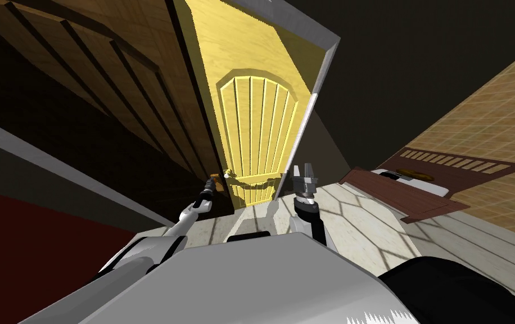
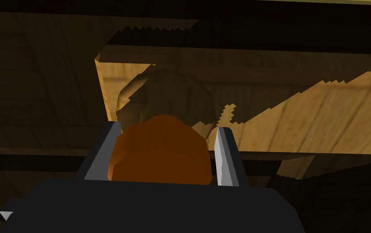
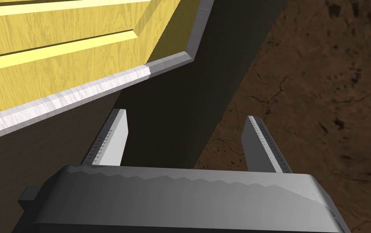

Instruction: Pull the door open

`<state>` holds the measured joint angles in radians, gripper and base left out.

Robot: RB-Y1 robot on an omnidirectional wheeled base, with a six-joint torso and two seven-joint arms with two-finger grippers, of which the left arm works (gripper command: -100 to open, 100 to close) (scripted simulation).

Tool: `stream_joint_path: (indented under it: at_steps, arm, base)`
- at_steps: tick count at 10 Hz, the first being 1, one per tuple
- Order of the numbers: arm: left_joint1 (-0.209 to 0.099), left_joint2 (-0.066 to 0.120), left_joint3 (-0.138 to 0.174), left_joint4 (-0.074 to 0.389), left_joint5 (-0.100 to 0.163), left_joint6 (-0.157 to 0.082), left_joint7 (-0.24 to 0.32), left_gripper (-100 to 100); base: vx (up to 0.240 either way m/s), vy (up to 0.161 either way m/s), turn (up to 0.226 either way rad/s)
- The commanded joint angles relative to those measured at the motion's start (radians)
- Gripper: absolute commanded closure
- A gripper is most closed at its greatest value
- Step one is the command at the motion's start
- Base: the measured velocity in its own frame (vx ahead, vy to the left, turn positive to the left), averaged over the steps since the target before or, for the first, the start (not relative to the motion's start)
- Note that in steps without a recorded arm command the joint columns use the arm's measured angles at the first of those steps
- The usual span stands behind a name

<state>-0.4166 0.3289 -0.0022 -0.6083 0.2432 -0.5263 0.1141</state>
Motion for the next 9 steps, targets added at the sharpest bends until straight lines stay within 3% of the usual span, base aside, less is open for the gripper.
stream_joint_path:
  at_steps: [1, 5, 6, 9]
  arm:
    - [0.003, 0.0, 0.0, 0.003, 0.0, 0.001, 0.0, 100]
    - [0.003, 0.0, 0.0, 0.003, 0.0, 0.001, 0.0, 100]
    - [0.018, 0.01, 0.0, 0.008, 0.0, 0.003, 0.004, 100]
    - [0.021, 0.013, -0.001, 0.009, 0.0, 0.003, 0.006, 100]
  base:
    - [-0.034, 0.03, -0.022]
    - [-0.015, 0.009, -0.008]
    - [-0.116, 0.076, 0.034]
    - [-0.133, 0.062, 0.054]
